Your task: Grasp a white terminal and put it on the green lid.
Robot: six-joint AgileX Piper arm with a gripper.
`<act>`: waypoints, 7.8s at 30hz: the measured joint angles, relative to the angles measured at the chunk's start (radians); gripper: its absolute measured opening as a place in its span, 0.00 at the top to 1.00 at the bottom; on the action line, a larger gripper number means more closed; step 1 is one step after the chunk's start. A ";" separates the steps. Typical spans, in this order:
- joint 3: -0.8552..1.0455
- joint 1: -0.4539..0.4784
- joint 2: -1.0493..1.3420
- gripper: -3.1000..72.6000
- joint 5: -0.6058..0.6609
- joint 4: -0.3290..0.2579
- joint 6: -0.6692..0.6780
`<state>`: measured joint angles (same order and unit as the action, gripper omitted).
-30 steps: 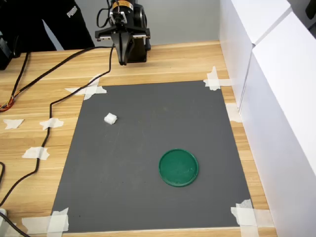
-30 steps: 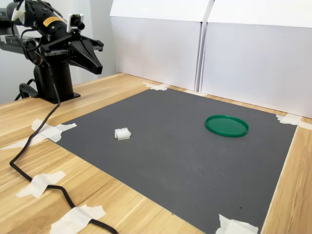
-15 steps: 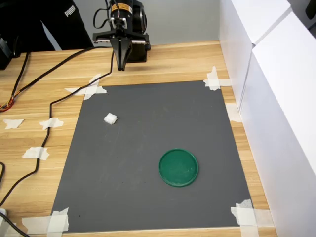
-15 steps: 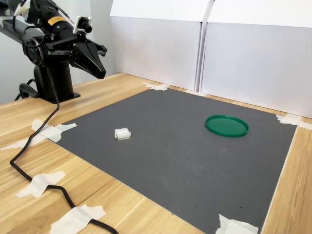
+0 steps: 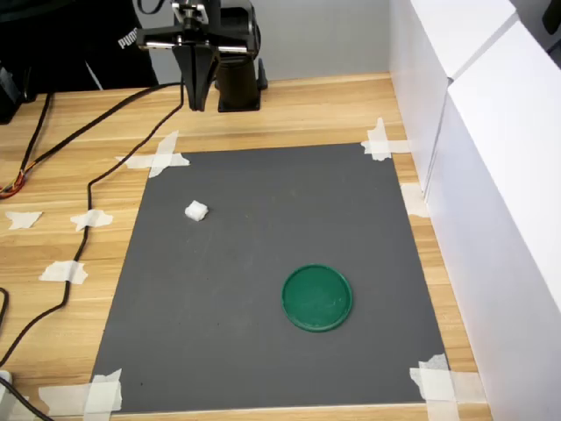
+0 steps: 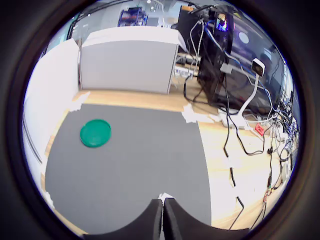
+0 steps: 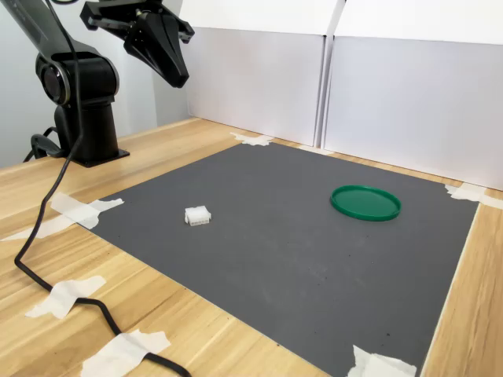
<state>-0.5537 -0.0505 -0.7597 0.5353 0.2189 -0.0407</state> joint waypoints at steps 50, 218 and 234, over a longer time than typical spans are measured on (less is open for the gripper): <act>-0.446 0.230 -0.584 0.02 0.562 -0.285 0.974; -1.089 -0.232 -1.226 0.58 0.497 -0.204 0.622; -1.091 -0.232 -1.223 0.02 0.521 -0.198 0.634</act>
<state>-1.6448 -0.2821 -1.9828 1.0560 0.0210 0.5933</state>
